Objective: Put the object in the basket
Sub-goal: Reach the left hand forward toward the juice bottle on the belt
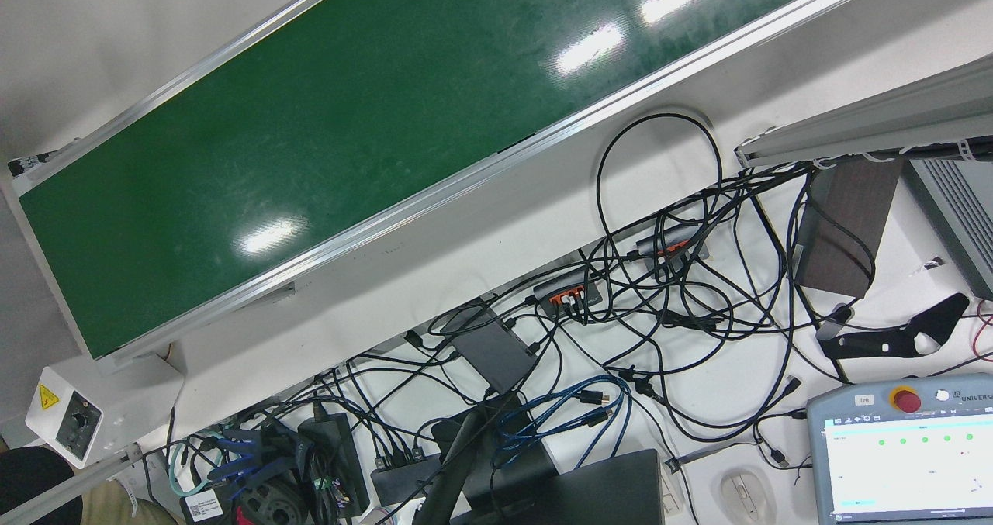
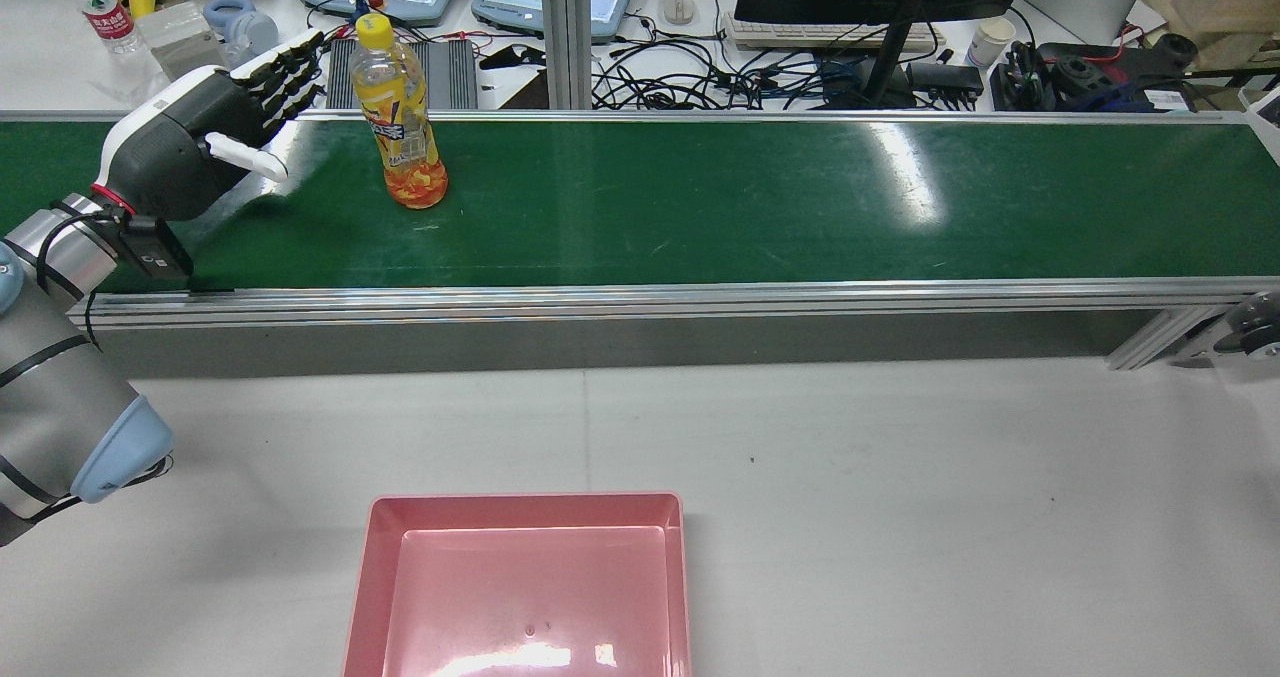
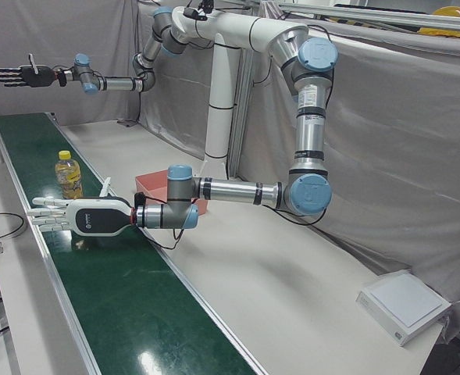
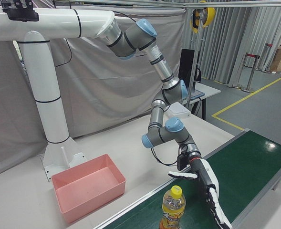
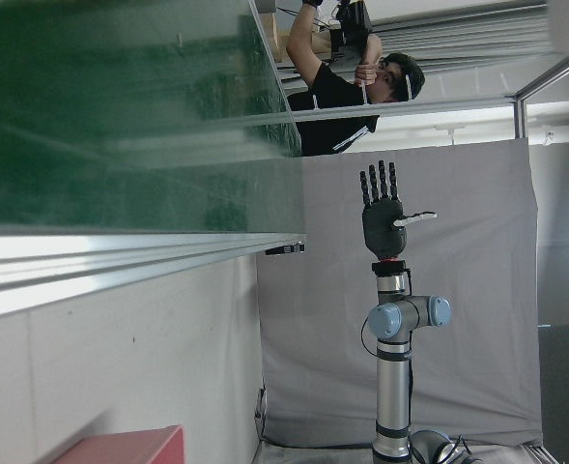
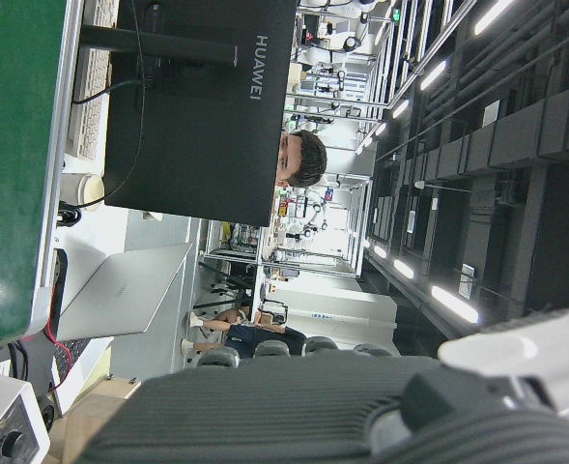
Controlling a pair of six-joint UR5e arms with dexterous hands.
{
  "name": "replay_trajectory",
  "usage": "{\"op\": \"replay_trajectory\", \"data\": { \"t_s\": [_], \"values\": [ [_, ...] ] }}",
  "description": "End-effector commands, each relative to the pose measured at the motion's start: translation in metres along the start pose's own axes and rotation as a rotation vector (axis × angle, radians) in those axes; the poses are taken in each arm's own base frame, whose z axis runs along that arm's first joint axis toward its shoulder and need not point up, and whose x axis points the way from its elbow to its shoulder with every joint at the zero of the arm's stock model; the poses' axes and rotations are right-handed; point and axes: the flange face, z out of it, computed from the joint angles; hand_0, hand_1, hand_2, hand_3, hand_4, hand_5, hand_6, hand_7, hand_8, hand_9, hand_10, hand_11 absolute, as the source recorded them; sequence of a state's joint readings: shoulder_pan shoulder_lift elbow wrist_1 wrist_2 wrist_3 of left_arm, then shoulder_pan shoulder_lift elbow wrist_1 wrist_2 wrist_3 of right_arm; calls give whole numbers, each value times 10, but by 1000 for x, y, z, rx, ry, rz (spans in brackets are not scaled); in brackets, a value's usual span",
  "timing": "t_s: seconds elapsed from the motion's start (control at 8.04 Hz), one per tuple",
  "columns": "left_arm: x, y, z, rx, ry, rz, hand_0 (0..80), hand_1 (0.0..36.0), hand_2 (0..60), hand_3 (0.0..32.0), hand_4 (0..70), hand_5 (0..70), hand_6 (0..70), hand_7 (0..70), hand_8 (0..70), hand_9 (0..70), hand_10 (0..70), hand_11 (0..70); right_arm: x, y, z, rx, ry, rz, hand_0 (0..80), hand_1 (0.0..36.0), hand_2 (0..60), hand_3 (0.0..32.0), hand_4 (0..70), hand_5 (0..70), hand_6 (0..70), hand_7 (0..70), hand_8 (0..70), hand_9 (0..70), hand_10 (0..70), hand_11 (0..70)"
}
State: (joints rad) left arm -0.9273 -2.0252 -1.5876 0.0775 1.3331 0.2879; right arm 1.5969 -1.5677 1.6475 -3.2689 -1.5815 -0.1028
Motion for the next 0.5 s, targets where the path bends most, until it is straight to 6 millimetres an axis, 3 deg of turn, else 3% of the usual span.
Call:
{"op": "replay_trajectory", "data": {
  "t_s": [0.0,0.37],
  "values": [
    [-3,12,20,-22,4,-7,577,46,0,0,125,55,0,0,0,0,13,36,0,0,0,0,0,0,0,0,0,0,0,0,0,0,0,0,0,0],
    [-19,11,40,-30,-6,-14,568,41,0,0,121,59,0,0,0,0,14,36,0,1,0,-2,0,0,0,0,0,0,0,0,0,0,0,0,0,0]
  ]
}}
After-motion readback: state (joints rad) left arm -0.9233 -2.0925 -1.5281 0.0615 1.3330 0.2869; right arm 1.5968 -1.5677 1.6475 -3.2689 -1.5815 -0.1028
